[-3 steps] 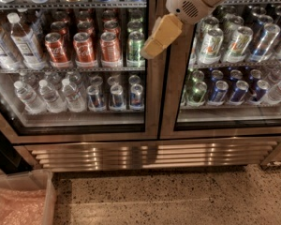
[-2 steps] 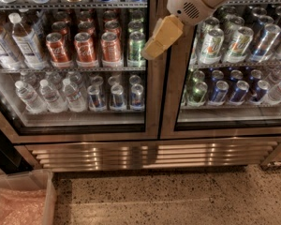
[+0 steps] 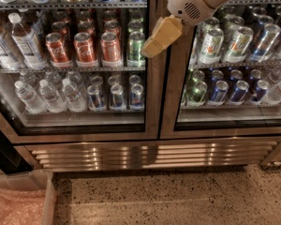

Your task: Open left fridge door

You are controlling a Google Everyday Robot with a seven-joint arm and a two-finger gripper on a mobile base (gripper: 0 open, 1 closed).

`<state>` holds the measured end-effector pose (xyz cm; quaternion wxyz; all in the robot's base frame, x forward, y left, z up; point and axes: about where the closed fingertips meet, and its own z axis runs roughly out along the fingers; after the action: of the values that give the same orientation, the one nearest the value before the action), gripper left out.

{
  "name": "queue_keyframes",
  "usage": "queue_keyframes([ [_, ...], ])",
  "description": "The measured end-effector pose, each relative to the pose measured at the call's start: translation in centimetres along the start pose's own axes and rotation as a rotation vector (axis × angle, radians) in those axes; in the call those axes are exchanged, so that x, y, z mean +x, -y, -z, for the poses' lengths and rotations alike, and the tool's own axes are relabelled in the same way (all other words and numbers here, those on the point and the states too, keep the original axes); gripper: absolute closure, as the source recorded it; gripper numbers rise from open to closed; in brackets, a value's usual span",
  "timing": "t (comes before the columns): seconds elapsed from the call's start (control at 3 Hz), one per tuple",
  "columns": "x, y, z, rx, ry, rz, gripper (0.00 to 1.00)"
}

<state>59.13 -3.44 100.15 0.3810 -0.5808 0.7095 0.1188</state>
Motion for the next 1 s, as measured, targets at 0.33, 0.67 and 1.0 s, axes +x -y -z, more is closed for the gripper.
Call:
queue_keyframes([
  [0.33, 0.00, 0.00, 0.00, 0.000, 0.000, 0.000, 0.40],
  [0.67, -0.01, -0.01, 0.00, 0.000, 0.000, 0.000, 0.63],
  [1.0, -0.01, -0.01, -0.01, 0.000, 0.000, 0.000, 0.86],
])
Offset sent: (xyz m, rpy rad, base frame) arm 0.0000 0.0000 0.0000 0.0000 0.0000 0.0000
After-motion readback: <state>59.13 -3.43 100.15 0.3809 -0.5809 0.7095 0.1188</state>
